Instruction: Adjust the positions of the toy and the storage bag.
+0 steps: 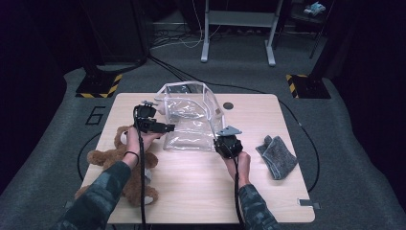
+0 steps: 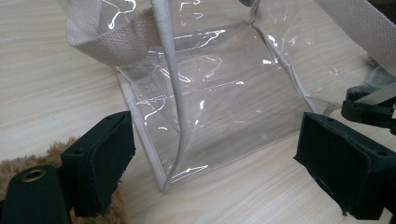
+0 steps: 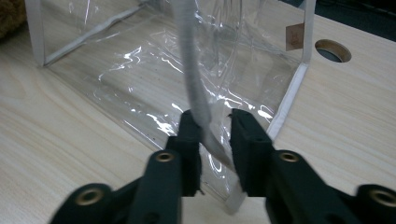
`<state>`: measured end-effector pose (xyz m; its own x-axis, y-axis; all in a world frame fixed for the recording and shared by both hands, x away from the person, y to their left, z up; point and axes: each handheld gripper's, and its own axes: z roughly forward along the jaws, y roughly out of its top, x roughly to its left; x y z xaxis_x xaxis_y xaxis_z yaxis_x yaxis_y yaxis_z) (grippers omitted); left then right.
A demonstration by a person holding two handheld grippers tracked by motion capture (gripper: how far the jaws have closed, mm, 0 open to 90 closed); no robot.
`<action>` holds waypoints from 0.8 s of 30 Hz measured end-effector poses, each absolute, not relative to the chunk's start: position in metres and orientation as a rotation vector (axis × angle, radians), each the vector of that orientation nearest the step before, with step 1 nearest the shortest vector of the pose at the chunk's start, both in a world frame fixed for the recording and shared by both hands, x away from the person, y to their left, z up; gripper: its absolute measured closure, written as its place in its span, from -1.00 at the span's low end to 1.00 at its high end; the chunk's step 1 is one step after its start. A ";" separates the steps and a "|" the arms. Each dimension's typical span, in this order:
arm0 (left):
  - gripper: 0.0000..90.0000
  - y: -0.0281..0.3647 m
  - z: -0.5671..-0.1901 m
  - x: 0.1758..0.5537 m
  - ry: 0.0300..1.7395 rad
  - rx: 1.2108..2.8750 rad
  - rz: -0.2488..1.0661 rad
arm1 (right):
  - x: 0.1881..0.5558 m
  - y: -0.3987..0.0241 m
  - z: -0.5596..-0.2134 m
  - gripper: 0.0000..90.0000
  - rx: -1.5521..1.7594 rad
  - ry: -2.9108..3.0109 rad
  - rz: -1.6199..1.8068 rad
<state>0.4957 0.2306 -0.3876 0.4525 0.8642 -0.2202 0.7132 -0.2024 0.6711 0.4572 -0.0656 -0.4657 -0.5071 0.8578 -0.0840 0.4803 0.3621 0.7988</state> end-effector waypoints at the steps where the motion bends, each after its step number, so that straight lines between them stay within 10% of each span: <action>1: -0.78 0.232 -0.387 0.496 1.310 1.985 0.257 | 0.457 -0.065 -0.465 0.85 1.146 2.128 1.002; 24: -0.82 0.235 -0.385 0.496 1.298 1.945 0.251 | 0.420 -0.109 -0.458 0.93 1.172 2.157 1.037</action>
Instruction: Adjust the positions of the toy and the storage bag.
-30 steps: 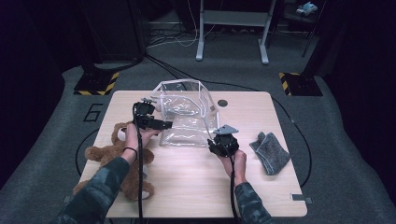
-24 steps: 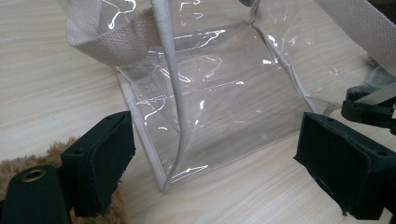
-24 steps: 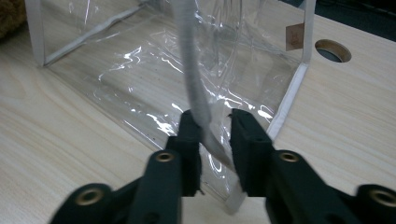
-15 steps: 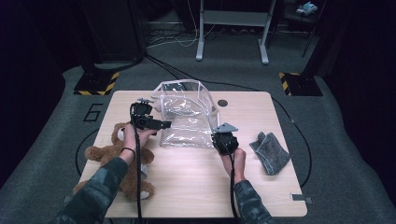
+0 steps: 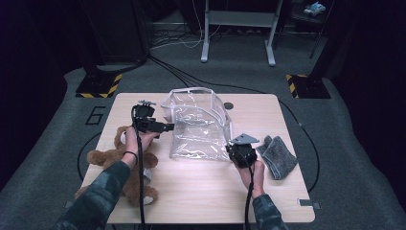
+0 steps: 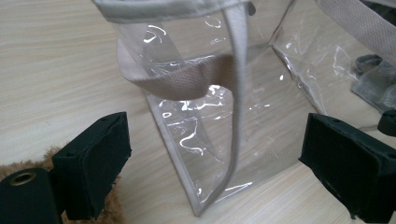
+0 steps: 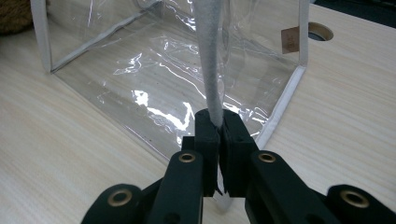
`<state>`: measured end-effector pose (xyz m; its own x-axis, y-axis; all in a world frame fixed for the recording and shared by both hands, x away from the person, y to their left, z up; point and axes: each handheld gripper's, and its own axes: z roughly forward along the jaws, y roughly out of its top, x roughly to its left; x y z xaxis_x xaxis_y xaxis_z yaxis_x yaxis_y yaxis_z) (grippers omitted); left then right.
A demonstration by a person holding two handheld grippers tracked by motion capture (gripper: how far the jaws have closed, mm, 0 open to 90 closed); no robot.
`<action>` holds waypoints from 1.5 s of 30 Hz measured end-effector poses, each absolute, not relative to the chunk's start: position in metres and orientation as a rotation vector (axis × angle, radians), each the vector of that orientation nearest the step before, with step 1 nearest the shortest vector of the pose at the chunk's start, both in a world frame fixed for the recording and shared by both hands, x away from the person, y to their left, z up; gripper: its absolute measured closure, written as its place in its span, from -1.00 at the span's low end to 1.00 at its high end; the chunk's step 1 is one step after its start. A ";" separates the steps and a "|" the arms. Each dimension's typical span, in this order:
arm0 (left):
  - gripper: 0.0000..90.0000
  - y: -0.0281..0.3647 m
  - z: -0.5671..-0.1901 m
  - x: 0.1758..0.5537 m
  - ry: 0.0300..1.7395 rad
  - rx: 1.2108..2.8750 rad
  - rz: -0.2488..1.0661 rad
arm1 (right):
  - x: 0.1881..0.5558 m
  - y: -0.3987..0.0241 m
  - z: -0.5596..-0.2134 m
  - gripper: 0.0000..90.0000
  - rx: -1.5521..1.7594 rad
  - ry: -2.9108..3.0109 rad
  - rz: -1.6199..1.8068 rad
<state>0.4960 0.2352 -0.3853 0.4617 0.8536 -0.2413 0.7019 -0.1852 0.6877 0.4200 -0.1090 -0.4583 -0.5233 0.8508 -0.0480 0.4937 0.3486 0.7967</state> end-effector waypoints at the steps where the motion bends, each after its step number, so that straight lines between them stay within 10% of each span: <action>1: -0.82 0.235 -0.385 0.496 1.294 1.943 0.253 | 0.418 -0.111 -0.458 0.93 1.165 2.160 1.042; 19: -0.83 0.239 -0.375 0.499 1.306 1.908 0.253 | 0.379 -0.149 -0.457 0.91 1.179 2.209 1.072; 30: -0.84 0.244 -0.368 0.516 1.347 1.883 0.253 | 0.368 -0.168 -0.426 -0.06 1.198 2.219 1.199; 45: -0.81 0.236 -0.364 0.538 1.393 1.907 0.285 | 0.398 -0.168 -0.360 -0.22 1.167 2.143 1.261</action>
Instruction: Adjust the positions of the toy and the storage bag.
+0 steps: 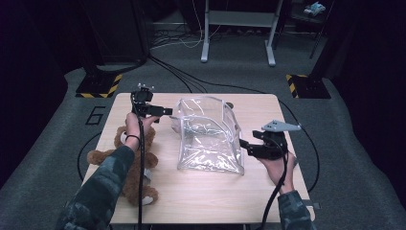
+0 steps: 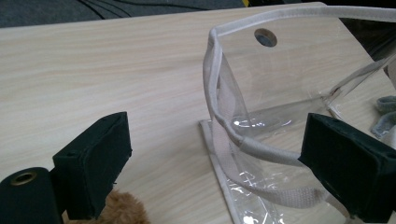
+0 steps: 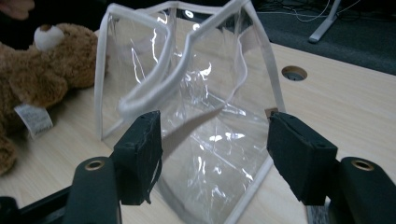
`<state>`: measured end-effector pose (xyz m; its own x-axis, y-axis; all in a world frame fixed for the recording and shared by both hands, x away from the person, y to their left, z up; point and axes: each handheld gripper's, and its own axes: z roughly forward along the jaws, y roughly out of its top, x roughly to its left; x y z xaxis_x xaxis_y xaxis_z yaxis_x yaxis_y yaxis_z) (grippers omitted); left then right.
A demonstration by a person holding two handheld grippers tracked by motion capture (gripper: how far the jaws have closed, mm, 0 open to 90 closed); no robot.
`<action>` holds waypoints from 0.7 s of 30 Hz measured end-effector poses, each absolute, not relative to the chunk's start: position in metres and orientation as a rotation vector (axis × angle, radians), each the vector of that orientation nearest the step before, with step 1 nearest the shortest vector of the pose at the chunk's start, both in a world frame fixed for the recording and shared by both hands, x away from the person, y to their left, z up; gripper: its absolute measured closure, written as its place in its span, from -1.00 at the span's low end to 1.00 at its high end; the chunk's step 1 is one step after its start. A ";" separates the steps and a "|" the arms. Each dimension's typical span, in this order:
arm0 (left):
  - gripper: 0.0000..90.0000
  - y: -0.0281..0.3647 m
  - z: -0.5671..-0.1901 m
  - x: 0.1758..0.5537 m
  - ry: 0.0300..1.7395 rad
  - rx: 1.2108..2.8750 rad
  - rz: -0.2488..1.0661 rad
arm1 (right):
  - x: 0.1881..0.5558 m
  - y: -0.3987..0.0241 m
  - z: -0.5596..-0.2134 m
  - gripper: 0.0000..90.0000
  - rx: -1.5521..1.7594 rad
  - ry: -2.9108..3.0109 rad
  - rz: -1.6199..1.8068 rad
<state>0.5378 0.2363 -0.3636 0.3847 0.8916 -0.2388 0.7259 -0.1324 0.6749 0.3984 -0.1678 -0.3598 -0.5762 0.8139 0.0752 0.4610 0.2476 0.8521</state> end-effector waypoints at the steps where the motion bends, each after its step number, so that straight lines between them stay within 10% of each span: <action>1: -0.82 0.234 -0.364 0.540 1.393 1.921 0.284 | 0.403 -0.164 -0.356 -0.22 1.174 2.143 1.254; 21: -0.44 0.208 -0.384 0.552 1.432 1.958 0.215 | 0.470 -0.105 -0.344 0.02 1.226 2.222 1.100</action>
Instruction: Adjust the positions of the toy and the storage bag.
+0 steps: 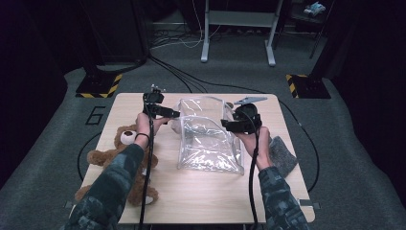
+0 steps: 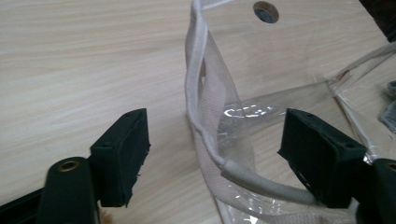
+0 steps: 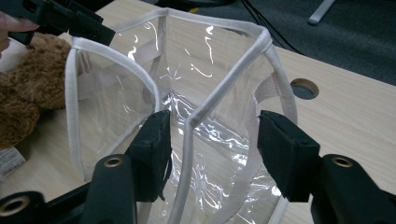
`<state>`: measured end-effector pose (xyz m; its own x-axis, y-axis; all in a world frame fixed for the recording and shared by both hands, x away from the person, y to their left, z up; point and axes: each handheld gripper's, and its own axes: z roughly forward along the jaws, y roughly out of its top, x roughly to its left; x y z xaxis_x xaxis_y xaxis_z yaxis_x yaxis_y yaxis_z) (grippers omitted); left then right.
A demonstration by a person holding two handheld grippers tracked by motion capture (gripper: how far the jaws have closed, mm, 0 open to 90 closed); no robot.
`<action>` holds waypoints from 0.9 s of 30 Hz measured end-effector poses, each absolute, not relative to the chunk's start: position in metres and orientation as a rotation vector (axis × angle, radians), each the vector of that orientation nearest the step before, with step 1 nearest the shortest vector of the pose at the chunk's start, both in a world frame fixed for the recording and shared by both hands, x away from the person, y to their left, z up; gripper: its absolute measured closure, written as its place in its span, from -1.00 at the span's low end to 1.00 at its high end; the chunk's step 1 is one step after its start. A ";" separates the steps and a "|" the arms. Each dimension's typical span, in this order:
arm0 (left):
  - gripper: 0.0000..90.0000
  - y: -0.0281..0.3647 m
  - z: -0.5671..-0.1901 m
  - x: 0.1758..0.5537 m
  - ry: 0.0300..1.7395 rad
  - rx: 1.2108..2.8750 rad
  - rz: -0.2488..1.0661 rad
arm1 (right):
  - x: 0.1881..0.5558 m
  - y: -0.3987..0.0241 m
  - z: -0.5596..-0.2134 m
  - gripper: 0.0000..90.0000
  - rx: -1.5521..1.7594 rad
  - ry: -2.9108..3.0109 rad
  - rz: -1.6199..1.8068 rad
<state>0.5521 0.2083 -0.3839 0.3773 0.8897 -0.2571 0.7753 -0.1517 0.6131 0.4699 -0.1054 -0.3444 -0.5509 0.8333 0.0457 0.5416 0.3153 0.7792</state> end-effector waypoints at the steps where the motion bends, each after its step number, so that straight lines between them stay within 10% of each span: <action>1: -0.31 0.208 -0.385 0.552 1.427 1.955 0.183 | 0.472 -0.103 -0.345 0.09 1.233 2.227 1.080; 13: 0.69 0.203 -0.385 0.541 1.361 2.059 0.144 | 0.477 -0.092 -0.351 0.77 1.250 2.250 1.033; 27: 0.79 0.216 -0.375 0.527 1.344 2.082 0.205 | 0.463 -0.123 -0.347 0.95 1.324 2.139 1.061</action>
<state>0.5269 0.2161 -0.3748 0.4641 0.8617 -0.2051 0.7612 -0.2695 0.5899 0.4633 -0.1229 -0.3469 -0.4656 0.8837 0.0480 0.5730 0.2597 0.7774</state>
